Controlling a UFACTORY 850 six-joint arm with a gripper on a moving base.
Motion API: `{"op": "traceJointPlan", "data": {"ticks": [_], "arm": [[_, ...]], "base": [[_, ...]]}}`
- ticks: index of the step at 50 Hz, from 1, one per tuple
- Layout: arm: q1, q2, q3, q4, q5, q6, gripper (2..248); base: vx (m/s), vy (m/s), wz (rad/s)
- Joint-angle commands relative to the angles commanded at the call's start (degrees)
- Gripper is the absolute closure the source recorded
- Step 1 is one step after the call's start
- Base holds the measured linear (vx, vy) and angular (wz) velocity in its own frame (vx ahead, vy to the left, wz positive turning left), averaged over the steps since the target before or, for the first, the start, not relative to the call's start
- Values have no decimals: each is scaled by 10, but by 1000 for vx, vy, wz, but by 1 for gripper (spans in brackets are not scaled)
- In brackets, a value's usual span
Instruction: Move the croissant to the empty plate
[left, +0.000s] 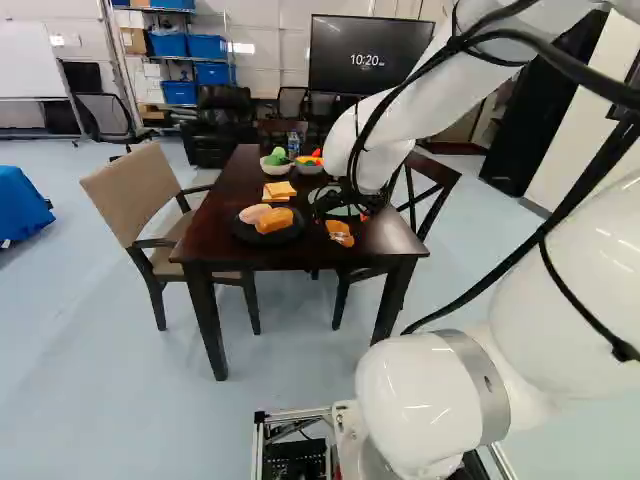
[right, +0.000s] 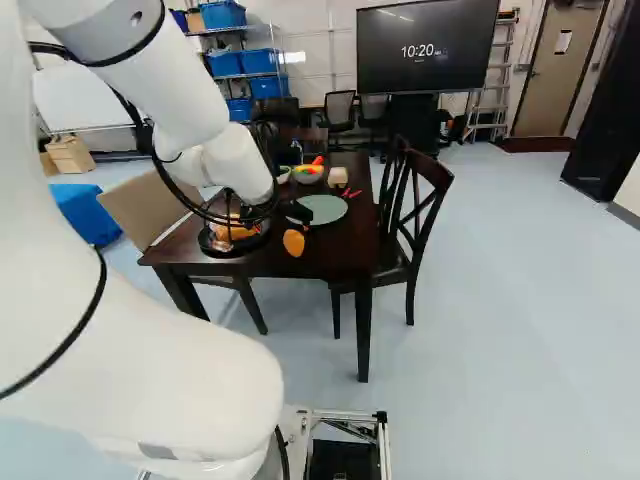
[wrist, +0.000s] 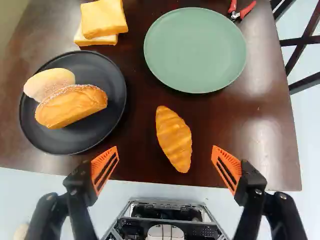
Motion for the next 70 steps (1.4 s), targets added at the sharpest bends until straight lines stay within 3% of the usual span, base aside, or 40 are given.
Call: {"op": "traceJointPlan", "data": {"ticks": [70], "arm": [[-5, -126, -122, -9, -151, 0, 3]], "base": [[0, 0, 0]]}}
